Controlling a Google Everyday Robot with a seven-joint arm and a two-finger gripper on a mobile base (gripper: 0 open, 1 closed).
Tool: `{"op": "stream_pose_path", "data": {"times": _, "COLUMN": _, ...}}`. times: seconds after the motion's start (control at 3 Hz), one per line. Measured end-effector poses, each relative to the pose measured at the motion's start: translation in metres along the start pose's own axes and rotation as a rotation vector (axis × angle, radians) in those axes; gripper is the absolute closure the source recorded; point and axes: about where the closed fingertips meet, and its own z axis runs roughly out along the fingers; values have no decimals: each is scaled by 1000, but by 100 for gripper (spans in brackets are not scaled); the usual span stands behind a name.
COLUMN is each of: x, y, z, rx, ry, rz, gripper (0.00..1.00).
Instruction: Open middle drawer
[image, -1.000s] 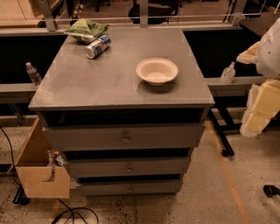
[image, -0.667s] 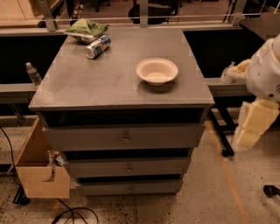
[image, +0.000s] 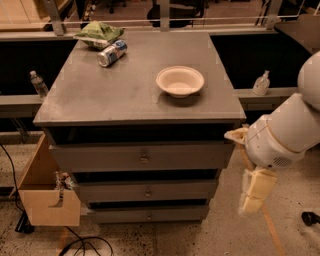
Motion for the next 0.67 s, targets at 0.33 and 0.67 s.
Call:
{"op": "stream_pose_path", "data": {"times": 0.33, "x": 7, "y": 23, "z": 91, "rx": -179, "ry": -94, "rz": 18, "gripper": 0}}
{"op": "stream_pose_path", "data": {"times": 0.67, "x": 7, "y": 23, "z": 92, "rx": -180, "ry": -95, "rz": 17, "gripper": 0}}
